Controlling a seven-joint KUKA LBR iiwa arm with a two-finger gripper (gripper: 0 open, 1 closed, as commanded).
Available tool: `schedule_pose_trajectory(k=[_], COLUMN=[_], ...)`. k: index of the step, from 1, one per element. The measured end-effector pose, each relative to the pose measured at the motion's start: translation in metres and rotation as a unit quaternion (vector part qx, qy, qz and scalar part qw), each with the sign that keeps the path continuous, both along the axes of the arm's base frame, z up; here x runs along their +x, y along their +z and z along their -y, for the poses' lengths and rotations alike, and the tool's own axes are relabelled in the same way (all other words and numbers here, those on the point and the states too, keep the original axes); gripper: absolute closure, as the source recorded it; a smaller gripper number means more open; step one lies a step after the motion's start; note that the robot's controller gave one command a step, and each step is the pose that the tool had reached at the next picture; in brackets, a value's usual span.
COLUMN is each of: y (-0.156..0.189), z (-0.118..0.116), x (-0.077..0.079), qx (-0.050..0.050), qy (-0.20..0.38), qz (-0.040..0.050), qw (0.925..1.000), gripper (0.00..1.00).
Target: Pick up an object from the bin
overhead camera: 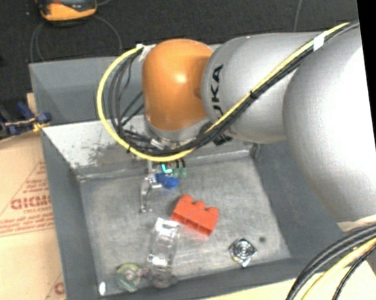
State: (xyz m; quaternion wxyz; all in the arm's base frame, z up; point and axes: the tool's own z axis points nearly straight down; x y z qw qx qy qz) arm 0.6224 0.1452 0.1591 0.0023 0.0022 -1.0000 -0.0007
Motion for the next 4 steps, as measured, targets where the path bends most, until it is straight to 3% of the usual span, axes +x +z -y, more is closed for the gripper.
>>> schedule_pose_trajectory(k=[1, 2, 3, 4], y=[-0.067, -0.049, -0.052, -0.084], z=[0.077, 0.117, 0.106, 0.126], x=[0.028, -0.018, -0.075, -0.059], qx=[-0.004, -0.001, 0.002, 0.001], qy=[0.352, 0.430, 0.402, 0.422], qz=[0.0102, 0.0040, 0.0024, 0.0059], qw=[0.9358, 0.9027, 0.9158, 0.9064], gripper=[0.00, 0.00, 0.00, 0.00])
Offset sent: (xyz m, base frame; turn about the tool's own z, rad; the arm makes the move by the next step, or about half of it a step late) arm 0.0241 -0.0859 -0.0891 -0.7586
